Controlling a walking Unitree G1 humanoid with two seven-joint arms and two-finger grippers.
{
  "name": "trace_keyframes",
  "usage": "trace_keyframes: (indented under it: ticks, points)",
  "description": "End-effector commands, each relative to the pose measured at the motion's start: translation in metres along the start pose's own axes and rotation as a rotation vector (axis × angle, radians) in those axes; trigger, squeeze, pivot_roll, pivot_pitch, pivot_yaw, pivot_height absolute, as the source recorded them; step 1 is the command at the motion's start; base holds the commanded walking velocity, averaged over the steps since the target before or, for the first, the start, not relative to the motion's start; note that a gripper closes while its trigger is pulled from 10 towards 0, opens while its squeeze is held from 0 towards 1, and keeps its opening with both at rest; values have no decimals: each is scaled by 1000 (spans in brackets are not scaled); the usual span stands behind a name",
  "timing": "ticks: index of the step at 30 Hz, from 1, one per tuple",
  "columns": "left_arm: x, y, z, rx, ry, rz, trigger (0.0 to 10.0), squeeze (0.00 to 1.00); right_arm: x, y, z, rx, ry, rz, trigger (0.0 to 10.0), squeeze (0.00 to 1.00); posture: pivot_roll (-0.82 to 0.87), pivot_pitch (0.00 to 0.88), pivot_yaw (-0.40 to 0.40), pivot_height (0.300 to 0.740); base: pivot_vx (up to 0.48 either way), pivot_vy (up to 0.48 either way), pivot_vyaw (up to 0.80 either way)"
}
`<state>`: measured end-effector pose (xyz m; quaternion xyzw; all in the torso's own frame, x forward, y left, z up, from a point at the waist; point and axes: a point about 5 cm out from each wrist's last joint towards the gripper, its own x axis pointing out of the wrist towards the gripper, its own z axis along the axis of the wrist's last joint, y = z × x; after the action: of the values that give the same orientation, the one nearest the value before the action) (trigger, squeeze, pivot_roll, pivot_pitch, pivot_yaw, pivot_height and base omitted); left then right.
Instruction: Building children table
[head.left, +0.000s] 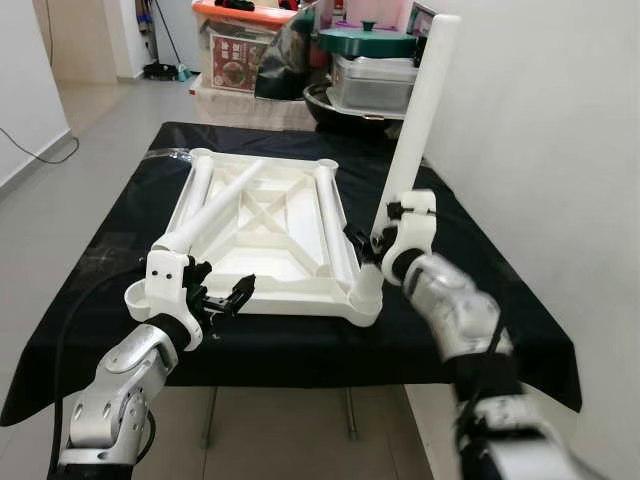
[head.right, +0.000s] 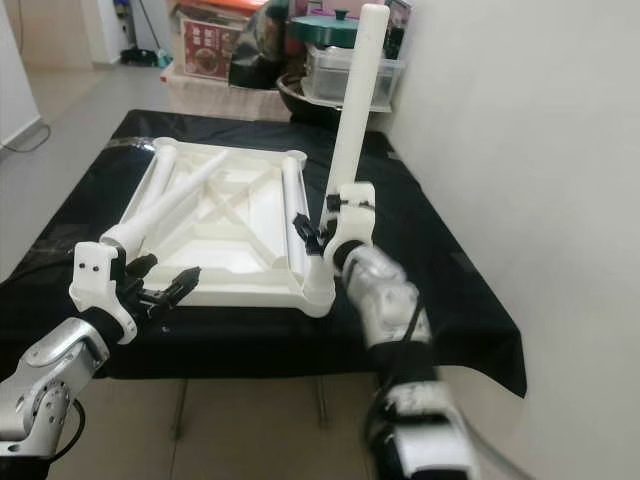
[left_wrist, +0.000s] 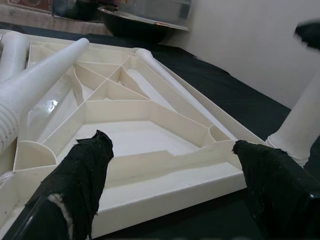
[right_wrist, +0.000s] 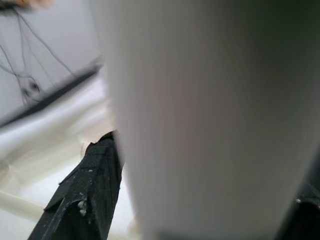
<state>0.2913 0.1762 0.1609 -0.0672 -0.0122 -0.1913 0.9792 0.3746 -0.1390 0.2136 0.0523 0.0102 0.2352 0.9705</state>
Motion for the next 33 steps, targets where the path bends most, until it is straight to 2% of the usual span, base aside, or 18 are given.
trace_keyframes:
  ticks: [1,7,8,10,11,14,15,16,20,23,25,26,27,29,30,31,32,33]
  points:
    - [1,-1,-5,-9,16,-3,10000,0,-3,4,-6,-45,5,184,10000,0,133,0,-139,740,0,0,0]
    - [1,-1,-5,-7,16,-5,10000,0,-7,-3,-15,-122,74,300,10000,0,146,0,-150,740,0,0,0]
    - [1,-1,-5,-6,16,-4,10000,0,-3,-6,-19,-113,97,283,4745,0,148,0,-154,740,0,0,0]
    - [1,-1,-5,-6,16,-4,10000,0,-3,-6,-19,-113,97,283,4745,0,148,0,-154,740,0,0,0]
    - [1,-1,-5,-6,16,-2,10000,0,2,-9,-23,-88,122,217,0,0,155,0,-158,740,0,0,0]
    - [0,-1,-5,-4,14,4,10000,0,7,-45,-35,0,202,-358,0,0,161,0,-162,740,0,0,0]
    - [0,-1,-5,-4,14,4,10000,0,7,-45,-35,0,202,-358,0,0,161,0,-162,740,0,0,0]
    - [-1,-1,-5,-4,15,5,10000,0,-2,-57,-40,72,195,-568,0,0,165,0,-162,740,0,0,0]
    - [-1,-1,-5,-5,14,5,10000,0,-9,-61,-43,112,185,-695,0,0,161,0,-161,740,0,0,0]
    - [-2,-2,-5,-5,15,5,10000,0,-14,-47,-51,115,188,-718,0,0,157,0,-155,740,0,0,0]
    - [-1,-2,-5,-8,16,1,10000,0,-13,6,-57,77,199,-525,10000,0,143,0,-141,740,0,0,0]
    - [-1,-2,-5,-8,16,1,10000,0,-13,6,-57,77,199,-525,10000,0,143,0,-141,740,0,0,0]
    - [-1,-1,-5,-9,17,-1,10000,0,-9,26,-52,97,158,-394,10000,0,135,0,-137,740,0,0,0]
    - [-1,-1,-5,-9,17,-1,10000,0,-9,26,-52,97,158,-394,10000,0,135,0,-137,740,0,0,0]
    - [0,-1,-5,-10,18,-4,10000,0,-8,30,-44,91,106,-342,10000,231,135,0,-137,740,0,0,0]
    - [0,-1,-5,-10,18,-6,10000,0,-5,25,-36,83,67,-320,10000,1000,131,0,-137,740,0,0,0]
    - [1,-1,-5,-11,17,-6,10000,0,-2,15,-24,41,26,-303,10000,769,131,0,-138,740,0,0,0]
    - [1,-1,-5,-11,17,-6,10000,0,-2,15,-24,41,26,-303,10000,769,131,0,-138,740,0,0,0]
